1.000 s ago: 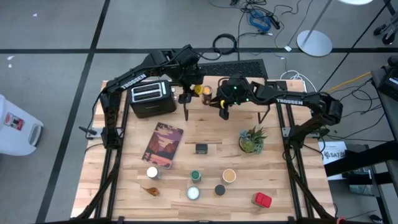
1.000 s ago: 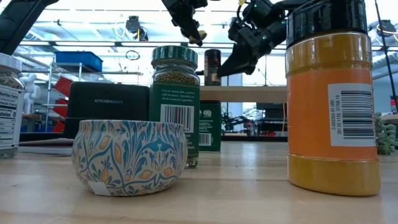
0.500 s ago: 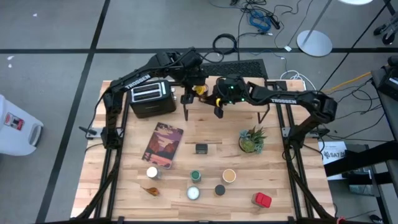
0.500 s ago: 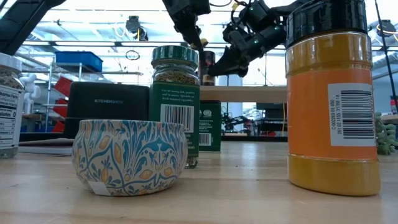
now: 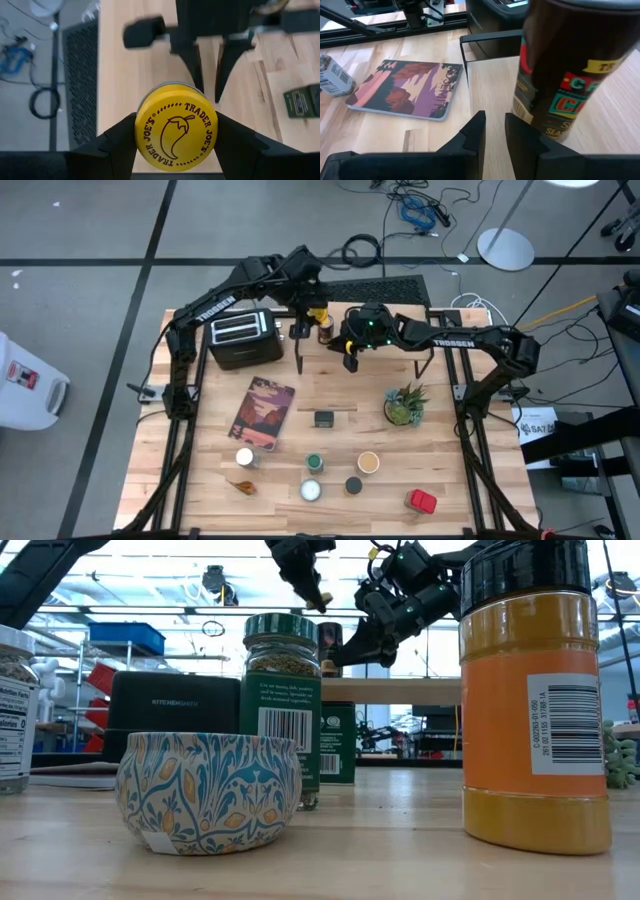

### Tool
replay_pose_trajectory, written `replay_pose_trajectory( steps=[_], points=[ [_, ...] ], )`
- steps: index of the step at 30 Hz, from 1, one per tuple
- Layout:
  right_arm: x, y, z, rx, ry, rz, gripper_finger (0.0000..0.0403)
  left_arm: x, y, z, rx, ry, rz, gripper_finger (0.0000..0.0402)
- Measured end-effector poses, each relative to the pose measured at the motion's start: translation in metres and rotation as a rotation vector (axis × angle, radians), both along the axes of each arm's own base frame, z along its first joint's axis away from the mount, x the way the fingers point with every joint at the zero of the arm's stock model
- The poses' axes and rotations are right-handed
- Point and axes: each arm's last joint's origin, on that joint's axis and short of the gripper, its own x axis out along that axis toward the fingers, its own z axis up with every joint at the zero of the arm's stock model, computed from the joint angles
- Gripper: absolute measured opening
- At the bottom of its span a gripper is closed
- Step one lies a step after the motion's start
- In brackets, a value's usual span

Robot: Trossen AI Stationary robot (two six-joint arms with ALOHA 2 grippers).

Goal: Shelf spices
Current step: Put the yellow cap into the seasoning bottle

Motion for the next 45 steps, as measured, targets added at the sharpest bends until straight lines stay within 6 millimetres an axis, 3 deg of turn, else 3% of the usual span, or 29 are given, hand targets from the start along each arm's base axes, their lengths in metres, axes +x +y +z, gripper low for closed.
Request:
replay_pose_trajectory(
  steps=[10, 23, 31, 40, 45],
  points=[
    [0.000, 0.000, 0.000, -0.001, -0.005, 0.001, 0.0059, -0.009, 0.016, 0.026, 0.045, -0.183, 0.055, 0.0228],
    [-0.004, -0.008, 0.001, -0.029, -0.011, 0.047, 0.0059, -0.012, 0.017, 0.004, -0.122, -0.032, 0.077, 0.0228],
    [-0.002, -0.011, -0.002, -0.077, -0.015, 0.067, 0.0059, -0.007, 0.012, 0.003, -0.121, -0.035, 0.059, 0.0228],
    [0.009, -0.007, -0.022, -0.031, 0.009, 0.178, 0.0059, -0.006, 0.010, 0.003, -0.121, -0.031, 0.065, 0.0228],
    [0.000, 0.002, -0.014, -0.023, 0.071, 0.159, 0.0059, -0.006, 0.011, 0.002, -0.120, -0.028, 0.070, 0.0228]
  ],
)
